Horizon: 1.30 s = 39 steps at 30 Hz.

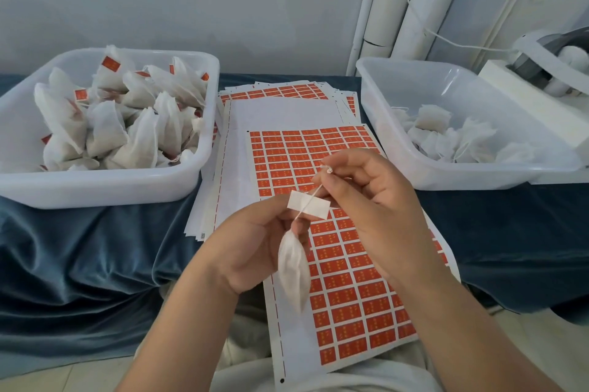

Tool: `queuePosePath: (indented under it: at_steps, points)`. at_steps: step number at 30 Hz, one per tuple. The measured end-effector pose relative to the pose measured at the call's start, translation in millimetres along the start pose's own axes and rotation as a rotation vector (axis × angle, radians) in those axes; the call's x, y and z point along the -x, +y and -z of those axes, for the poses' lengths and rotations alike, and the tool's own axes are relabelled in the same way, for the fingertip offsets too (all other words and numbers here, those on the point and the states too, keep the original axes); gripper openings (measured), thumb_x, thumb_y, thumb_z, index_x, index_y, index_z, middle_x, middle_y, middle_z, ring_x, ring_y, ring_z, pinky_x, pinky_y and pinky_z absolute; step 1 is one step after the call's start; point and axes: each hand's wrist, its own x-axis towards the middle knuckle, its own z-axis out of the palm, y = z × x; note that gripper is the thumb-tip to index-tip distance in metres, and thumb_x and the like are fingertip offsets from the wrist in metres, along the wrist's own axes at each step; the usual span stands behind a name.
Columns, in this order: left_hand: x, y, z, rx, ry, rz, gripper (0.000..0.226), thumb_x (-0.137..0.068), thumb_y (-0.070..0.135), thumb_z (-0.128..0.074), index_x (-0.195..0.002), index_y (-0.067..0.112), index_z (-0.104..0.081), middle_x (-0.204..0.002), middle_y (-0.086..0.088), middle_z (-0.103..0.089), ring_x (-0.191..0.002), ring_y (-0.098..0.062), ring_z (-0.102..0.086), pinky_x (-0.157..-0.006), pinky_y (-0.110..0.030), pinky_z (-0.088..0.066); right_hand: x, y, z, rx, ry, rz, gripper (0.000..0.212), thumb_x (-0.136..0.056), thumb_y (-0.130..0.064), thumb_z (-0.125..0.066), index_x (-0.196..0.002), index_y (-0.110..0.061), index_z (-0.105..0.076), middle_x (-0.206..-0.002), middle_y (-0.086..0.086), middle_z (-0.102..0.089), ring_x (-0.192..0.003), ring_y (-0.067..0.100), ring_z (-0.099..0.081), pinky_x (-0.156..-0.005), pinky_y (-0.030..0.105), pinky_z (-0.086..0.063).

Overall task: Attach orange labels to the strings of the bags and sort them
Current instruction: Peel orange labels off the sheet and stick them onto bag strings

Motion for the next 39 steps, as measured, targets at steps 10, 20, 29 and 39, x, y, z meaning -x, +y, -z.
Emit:
queuePosePath:
  at_steps: [10,20,29,39]
  points:
    - [-1,-1,-1,-0.003,-0.066,0.051,0.029,-0.1,0.043,-0.069,-0.105,0.016,-0.077,-0.102,-0.004,-0.079,-0.101,-0.023,-0.076,-0.089,-0.036,-0.06,-2,5,0,-0.049,0.021,-0.042,0.018,-0.099,-0.028,-0.071,-0.108,-0.044,-0.069,-0.101,-0.017,-0.077,-0.093,0.006,-0.076,-0.073,0.011,-0.056]
    - [4,4,-7,-0.315,0.241,-0.068,0.041,-0.076,0.064,-0.076,-0.081,0.024,-0.083,-0.104,-0.007,-0.082,-0.09,-0.024,-0.08,-0.076,-0.03,-0.062,-4,7,3,-0.012,0.011,-0.047,0.021,-0.1,-0.025,-0.071,-0.106,-0.044,-0.067,-0.1,-0.021,-0.076,-0.089,0.004,-0.077,-0.07,0.01,-0.056]
    - [5,5,-19,-0.578,0.361,-0.245,0.038,-0.061,0.073,-0.066,-0.071,0.04,-0.08,-0.087,0.012,-0.081,-0.083,-0.006,-0.079,-0.07,-0.016,-0.06,-6,14,2,0.011,0.032,-0.046,0.022,-0.098,-0.026,-0.073,-0.108,-0.045,-0.067,-0.103,-0.023,-0.075,-0.092,0.002,-0.076,-0.07,0.011,-0.057]
    - [0,-8,-22,-0.769,0.61,-0.561,0.036,-0.088,0.062,-0.057,-0.077,0.033,-0.075,-0.063,0.013,-0.068,-0.061,-0.002,-0.065,-0.056,-0.006,-0.047,-12,19,-4,0.023,-0.162,-0.34,0.047,-0.078,-0.077,-0.052,-0.113,-0.045,-0.056,-0.098,-0.01,-0.076,-0.083,0.012,-0.079,-0.072,0.03,-0.065]
